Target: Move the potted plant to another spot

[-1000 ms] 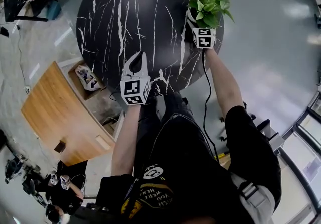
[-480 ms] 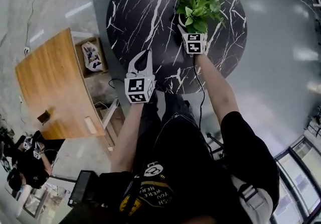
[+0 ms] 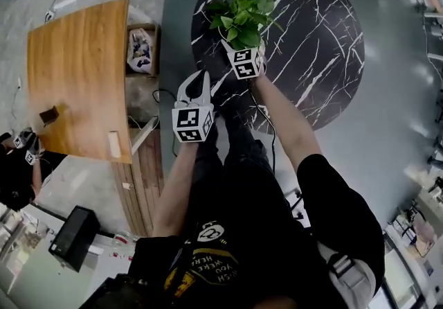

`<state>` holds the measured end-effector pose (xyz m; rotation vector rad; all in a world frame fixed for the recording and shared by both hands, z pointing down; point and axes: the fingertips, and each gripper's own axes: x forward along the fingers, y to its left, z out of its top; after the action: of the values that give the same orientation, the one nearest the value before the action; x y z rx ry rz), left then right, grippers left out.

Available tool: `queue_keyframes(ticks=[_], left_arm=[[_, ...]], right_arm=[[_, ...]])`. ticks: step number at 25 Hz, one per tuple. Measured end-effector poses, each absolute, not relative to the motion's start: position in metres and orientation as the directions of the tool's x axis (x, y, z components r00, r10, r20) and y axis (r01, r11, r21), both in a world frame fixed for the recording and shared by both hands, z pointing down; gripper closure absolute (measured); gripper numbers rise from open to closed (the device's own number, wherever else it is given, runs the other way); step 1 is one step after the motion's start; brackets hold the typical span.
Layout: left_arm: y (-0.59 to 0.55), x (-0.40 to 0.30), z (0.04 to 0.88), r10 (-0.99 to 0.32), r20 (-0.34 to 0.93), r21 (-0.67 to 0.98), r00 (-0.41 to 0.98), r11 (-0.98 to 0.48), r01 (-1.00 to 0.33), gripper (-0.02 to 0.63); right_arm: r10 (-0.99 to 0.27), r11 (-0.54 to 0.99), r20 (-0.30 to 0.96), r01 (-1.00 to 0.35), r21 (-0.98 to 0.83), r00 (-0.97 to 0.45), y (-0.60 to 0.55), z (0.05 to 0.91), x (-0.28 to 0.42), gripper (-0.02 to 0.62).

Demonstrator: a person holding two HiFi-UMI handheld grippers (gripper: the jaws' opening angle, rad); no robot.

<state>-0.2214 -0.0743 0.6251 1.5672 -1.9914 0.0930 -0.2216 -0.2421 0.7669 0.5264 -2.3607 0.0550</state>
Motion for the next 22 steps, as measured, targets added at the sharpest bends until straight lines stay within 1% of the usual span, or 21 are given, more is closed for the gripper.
queue_keyframes(ticks=[3, 8, 14, 18, 19, 20, 22], left_arm=[[-0.055, -0.234, 0.628, -0.856, 0.491, 0.301, -0.164, 0.343, -0.89, 0.601], [-0.04, -0.24, 0.623, -0.854, 0.487, 0.306, -0.186, 0.366, -0.879, 0.601], [-0.037, -0.239, 0.623, -0.861, 0.482, 0.322, -0.163, 0.346, -0.881, 0.601], [-0.044, -0.232, 0.62, -0.868, 0.478, 0.321, -0.132, 0.312, -0.894, 0.601], [-0.044, -0.23, 0.617, -0.868, 0.48, 0.319, -0.127, 0.307, -0.897, 0.601], [-0.043, -0.228, 0.613, -0.867, 0.483, 0.316, -0.123, 0.304, -0.899, 0.601], [-0.039, -0.227, 0.602, -0.866, 0.484, 0.307, -0.122, 0.299, -0.904, 0.601]], right_arm=[[-0.314, 0.938, 0.652, -0.331, 0.101, -0.69, -0.215, 0.769, -0.247, 0.172], [-0.306, 0.942, 0.645, -0.319, 0.101, -0.7, -0.204, 0.767, -0.254, 0.17], [-0.311, 0.94, 0.665, -0.323, 0.11, -0.679, -0.199, 0.768, -0.241, 0.17], [-0.32, 0.929, 0.689, -0.359, 0.093, -0.65, -0.192, 0.762, -0.207, 0.174], [-0.324, 0.921, 0.692, -0.381, 0.076, -0.645, -0.188, 0.757, -0.194, 0.203], [-0.326, 0.911, 0.694, -0.41, 0.049, -0.642, -0.182, 0.749, -0.18, 0.258], [-0.324, 0.886, 0.68, -0.462, -0.025, -0.658, -0.165, 0.723, -0.157, 0.438]])
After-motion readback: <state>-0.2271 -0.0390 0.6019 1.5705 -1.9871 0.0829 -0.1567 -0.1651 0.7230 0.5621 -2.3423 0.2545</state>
